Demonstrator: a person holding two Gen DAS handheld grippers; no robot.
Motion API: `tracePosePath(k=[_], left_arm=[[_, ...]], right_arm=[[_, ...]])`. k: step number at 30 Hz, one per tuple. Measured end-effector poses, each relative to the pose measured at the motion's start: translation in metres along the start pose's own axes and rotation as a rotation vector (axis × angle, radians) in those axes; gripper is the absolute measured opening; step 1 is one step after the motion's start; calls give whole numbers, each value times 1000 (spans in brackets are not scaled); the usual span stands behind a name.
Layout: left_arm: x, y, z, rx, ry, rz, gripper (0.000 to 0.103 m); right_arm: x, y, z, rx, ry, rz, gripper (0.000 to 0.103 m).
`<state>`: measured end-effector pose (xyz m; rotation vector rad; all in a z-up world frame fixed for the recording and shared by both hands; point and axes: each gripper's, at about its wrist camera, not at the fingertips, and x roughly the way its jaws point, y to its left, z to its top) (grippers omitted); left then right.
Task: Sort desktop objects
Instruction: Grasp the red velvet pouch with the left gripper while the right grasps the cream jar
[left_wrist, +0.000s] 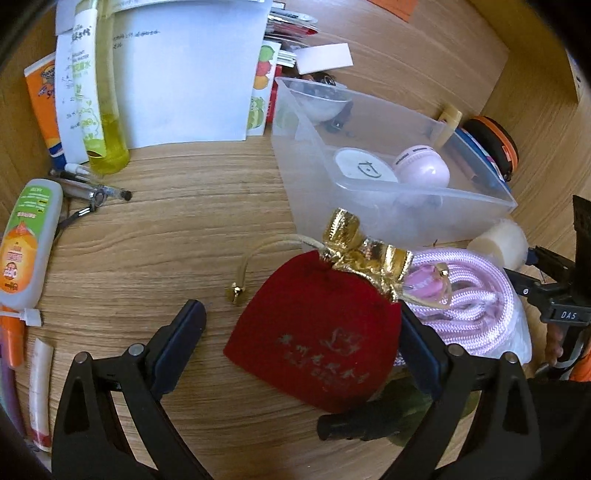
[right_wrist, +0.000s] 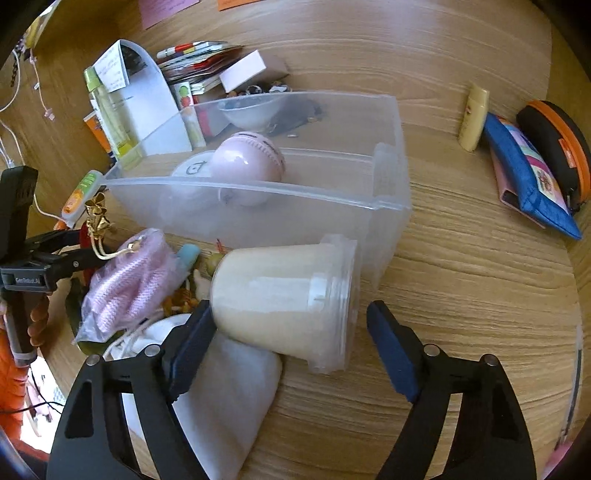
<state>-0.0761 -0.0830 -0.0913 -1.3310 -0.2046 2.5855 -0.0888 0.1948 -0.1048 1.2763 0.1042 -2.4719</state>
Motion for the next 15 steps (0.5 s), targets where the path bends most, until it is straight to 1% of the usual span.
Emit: tracePosePath(k=[3,5,7,9,10,12,14,15], left_arm=[[1,-2,1,10,-6,4,95],[2,-4,3,18,-5,-4,87],[4,-6,6,24,-10,-9,84],[4,-8,7,27,-11,-16,77],[5,-9,7,31,-12,-28,72],[4,-11,8,39,-21,-29,67],[4,-13,7,50,-30,-37,58],[3,-14,7,51,-34,-39,55]], right_arm=[[1,-1,1,8,-5,-12,79],[6,2,2,9,-1,-27,79],[10,4,3,2,5,-18,72],[11,6,2,-4,-7,-37,72],[10,5,2,-4,-9,-36,71],[6,4,0,-6,-26,-33,68],[0,4,-2,-7,-37,-32,65],[-3,3,-2,-3,-42,-28,64]])
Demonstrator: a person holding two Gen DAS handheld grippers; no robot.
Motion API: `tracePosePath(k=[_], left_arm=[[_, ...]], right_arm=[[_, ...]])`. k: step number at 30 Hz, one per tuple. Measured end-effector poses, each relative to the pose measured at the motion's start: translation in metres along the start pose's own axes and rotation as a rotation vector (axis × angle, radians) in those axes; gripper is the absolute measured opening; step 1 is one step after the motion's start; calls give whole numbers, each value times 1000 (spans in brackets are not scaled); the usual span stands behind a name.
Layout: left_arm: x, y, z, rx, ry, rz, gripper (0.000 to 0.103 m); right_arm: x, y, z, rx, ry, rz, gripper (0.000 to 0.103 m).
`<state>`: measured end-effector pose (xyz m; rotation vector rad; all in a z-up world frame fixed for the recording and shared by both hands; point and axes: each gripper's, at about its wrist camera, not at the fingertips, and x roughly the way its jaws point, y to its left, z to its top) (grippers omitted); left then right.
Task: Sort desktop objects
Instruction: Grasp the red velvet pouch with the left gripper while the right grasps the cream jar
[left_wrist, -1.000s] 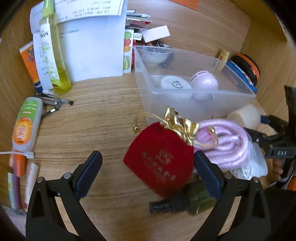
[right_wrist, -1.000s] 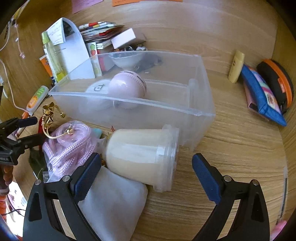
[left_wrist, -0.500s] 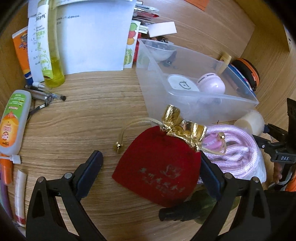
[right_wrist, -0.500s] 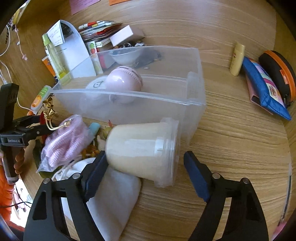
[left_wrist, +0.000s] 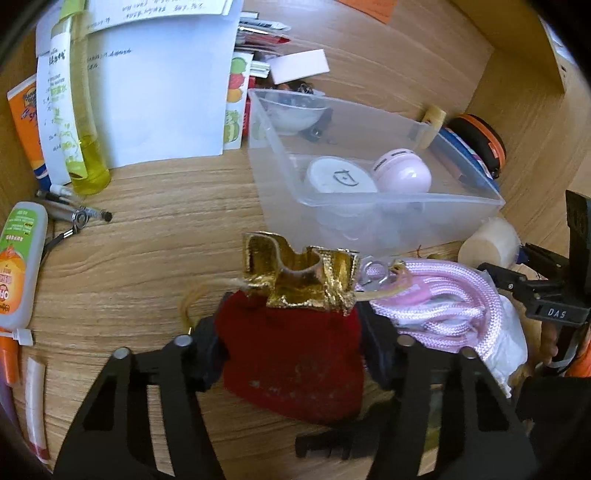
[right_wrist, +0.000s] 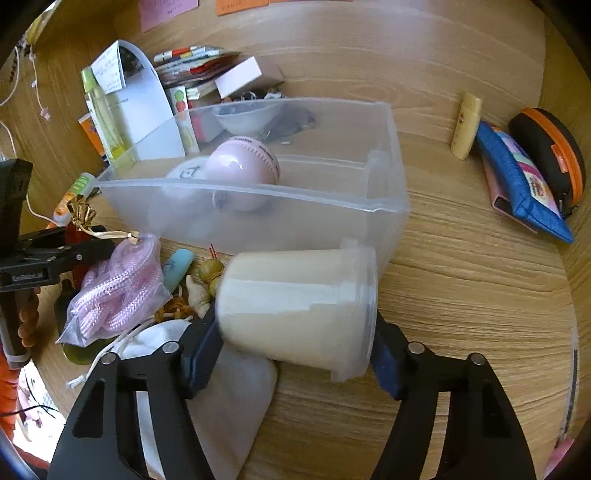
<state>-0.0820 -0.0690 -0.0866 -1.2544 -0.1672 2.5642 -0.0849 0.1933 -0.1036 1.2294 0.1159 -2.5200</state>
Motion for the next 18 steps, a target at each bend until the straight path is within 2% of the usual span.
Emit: tracePosePath(k=[2,7,18], left_arm=[[1,-3,1,0,-9,-5,42],[-1,-12,2,14,-36,38,32],[-46,-8,5,-38,-162,82,30]], right_arm=[[-6,-4,-1,16,-12,16,63],[-15,-14,-2,68,-20,65,62],[-51,-29,-6,96,-104,77,62]])
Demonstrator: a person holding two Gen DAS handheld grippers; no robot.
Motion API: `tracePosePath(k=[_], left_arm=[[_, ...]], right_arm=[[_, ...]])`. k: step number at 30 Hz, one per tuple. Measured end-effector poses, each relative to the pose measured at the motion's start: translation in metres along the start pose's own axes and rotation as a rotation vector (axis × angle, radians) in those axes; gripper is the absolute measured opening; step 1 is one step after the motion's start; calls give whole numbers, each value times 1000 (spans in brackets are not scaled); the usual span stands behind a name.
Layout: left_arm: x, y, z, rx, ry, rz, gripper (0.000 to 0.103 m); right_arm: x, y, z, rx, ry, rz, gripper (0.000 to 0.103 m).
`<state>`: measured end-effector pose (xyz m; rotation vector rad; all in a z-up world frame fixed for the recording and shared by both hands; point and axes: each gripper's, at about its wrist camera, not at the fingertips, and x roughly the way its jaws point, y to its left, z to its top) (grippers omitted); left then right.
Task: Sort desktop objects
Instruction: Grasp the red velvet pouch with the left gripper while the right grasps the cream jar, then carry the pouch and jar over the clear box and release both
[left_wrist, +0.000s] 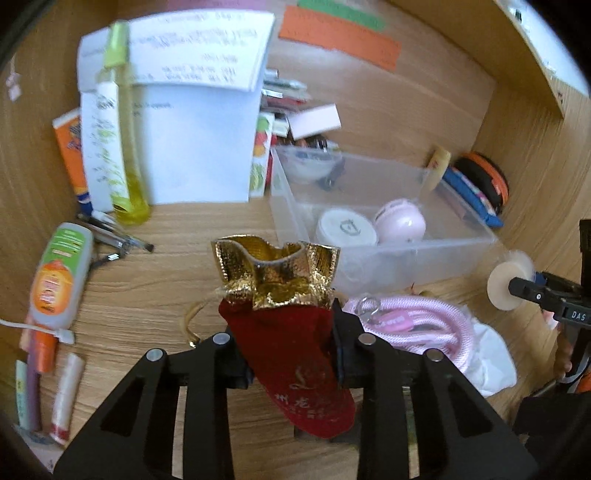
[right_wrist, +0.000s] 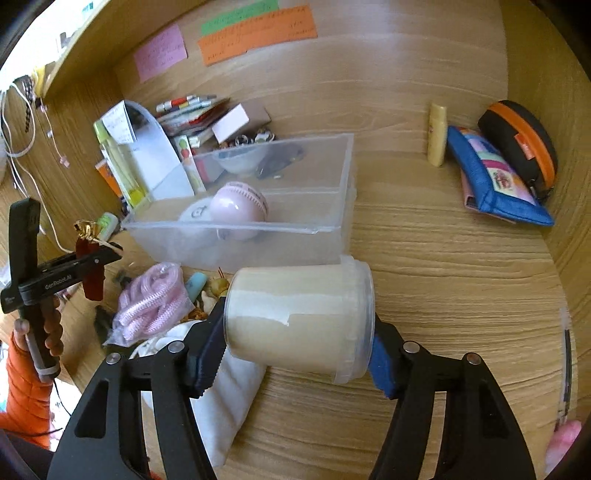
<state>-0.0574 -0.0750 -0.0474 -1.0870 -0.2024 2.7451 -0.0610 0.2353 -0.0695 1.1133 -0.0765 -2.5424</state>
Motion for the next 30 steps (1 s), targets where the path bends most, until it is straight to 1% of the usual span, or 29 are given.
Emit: tracePosePath(k=[6,10,14,22,26,30], left_arm=[[-24,-6,12,5,-69,33,30],[-34,-13,19,17,-98,45,30],[-43,-21,25,25,-124,51,30],[-49,-37,41,23,-169,39,30],[-45,-44,52,16,-181,30,30],[-38,-50,66,18,-184,35,30]], right_arm=[[-21,-2,11,-27,-51,-19,62],[-32,-2,22,-57,-86,-30,62],[-36,-2,34,-77,-105,-23,62],[-24,0,60,-128,-118,2,62],[-12,3,73,-147,-110,17,62],[0,9,84,-183,-104,19,62]])
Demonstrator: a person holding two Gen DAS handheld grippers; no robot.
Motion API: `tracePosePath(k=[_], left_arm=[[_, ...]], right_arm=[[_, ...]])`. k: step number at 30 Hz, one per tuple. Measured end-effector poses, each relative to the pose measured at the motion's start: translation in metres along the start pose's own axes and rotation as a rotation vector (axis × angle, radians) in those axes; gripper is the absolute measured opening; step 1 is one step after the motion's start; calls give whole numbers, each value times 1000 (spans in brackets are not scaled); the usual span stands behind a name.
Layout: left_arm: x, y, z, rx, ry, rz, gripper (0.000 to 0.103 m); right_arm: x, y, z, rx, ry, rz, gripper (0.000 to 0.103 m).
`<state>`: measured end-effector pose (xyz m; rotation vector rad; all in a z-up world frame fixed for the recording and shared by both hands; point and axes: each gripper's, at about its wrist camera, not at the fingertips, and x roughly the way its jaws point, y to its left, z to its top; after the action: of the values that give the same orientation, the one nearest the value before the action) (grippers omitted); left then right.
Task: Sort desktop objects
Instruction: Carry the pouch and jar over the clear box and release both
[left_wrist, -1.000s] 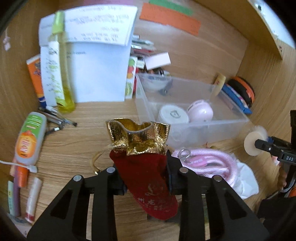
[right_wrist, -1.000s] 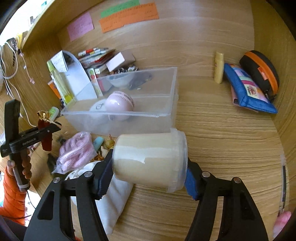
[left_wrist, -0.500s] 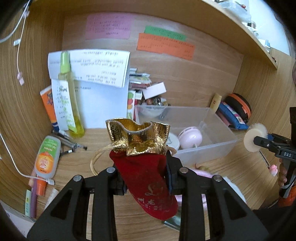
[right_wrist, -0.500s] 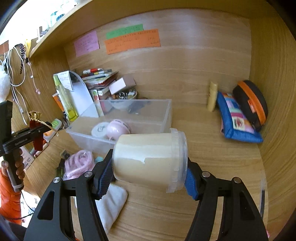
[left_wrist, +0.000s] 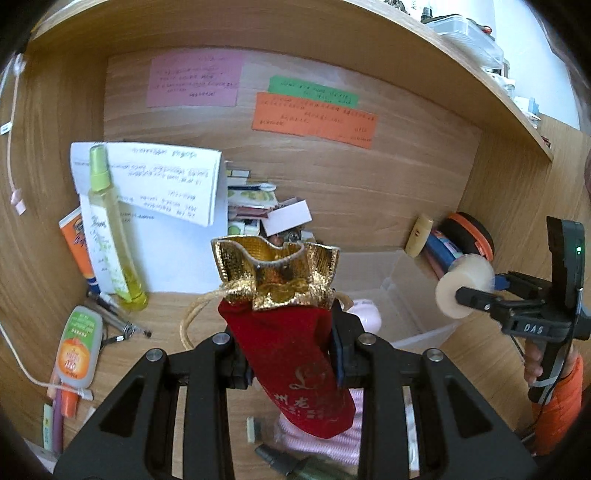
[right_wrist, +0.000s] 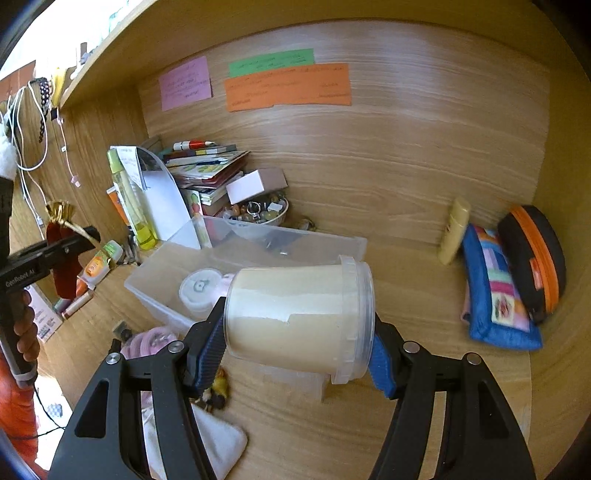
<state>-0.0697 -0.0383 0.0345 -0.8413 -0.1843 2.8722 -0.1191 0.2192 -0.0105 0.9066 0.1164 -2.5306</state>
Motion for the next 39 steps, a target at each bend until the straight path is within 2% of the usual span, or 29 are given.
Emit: tracePosePath(k=[11,21,33,36,39], left_arm=[[37,-16,21,39,39,14,30],[87,-17,28,18,143,-3,30],[141,-18,16,63,294,57,30],[150,-19,15,69,319,71,30],[157,-23,13,87,341,82,30]], right_arm=[[32,5,24,-48,3,15,62],[74,2,38,-36,48,3,62],[107,6,26,-64,125,14,62],[112,4,24,-54,134,-8,62],[116,-1,22,-31,144,5,62]])
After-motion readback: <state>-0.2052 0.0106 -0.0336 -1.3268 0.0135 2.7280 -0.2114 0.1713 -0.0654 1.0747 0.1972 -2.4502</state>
